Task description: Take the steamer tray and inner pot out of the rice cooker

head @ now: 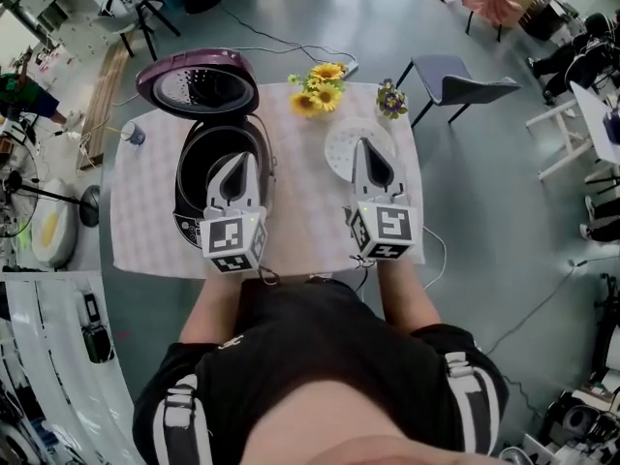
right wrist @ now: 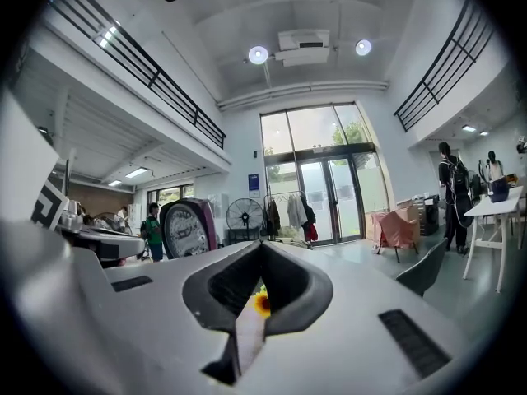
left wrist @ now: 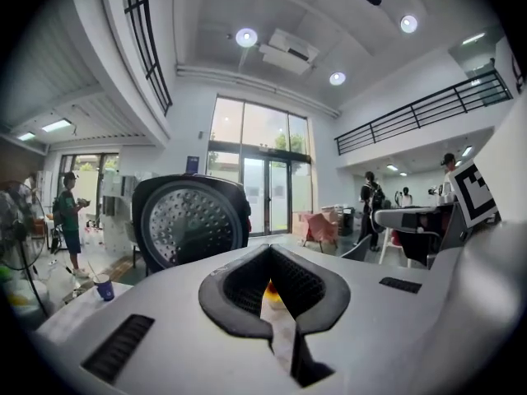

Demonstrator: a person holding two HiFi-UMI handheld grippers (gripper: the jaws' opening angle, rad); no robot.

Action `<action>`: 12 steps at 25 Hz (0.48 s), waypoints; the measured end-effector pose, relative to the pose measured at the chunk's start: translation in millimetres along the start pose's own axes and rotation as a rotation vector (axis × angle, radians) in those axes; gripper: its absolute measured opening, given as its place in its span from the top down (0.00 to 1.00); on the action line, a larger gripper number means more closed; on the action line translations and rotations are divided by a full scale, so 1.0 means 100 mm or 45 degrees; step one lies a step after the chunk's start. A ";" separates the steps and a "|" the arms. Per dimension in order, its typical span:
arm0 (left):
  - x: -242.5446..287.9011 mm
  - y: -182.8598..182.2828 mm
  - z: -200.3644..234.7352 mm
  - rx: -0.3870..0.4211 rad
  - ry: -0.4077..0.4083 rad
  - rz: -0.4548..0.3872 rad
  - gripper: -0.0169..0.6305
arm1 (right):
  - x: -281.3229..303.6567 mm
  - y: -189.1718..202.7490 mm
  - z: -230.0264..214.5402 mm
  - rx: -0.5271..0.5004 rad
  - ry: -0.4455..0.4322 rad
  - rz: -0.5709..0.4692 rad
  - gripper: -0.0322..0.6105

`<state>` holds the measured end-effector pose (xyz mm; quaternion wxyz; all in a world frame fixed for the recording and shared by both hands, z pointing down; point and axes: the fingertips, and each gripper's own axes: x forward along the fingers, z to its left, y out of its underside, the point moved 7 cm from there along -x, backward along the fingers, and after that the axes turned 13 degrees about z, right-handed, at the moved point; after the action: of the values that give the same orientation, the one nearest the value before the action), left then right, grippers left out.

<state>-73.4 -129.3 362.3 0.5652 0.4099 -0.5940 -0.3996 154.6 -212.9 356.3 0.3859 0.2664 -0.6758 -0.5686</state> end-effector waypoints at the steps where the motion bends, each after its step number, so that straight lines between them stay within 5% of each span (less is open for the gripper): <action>1: -0.01 0.01 0.04 -0.004 -0.008 0.003 0.97 | 0.02 0.00 0.05 -0.001 -0.010 0.002 0.95; 12: -0.22 0.03 0.53 0.141 -0.045 -0.030 0.97 | 0.30 0.00 0.71 -0.042 -0.038 0.022 0.95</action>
<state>-125.5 -106.9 355.3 0.5263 0.4405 -0.6202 -0.3799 79.6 -196.7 358.4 0.3850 0.2455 -0.6744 -0.5802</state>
